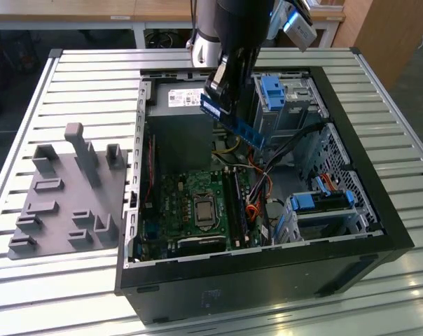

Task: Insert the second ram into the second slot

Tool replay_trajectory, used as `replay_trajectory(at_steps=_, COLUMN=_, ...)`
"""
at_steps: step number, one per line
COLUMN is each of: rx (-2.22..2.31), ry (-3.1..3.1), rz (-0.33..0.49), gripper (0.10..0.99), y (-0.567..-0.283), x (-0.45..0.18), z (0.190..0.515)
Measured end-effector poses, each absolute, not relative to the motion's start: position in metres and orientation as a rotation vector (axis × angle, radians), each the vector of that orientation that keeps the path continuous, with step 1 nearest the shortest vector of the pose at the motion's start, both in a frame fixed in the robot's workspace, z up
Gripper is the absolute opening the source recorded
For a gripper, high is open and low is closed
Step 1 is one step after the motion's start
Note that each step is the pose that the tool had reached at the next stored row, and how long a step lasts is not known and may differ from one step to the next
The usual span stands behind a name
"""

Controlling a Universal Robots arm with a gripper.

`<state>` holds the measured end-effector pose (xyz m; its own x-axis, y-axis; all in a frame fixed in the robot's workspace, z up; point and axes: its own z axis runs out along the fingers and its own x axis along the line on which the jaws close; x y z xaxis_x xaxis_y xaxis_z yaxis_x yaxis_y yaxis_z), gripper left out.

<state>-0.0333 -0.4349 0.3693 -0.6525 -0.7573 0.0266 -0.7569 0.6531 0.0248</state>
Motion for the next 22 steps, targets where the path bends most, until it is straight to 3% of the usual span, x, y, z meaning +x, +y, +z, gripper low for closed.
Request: replay_trajectory(at_steps=22, rx=1.112, ry=-2.901, rz=-0.019, gripper=0.137, y=-0.4349, x=-0.0333, z=0.369)
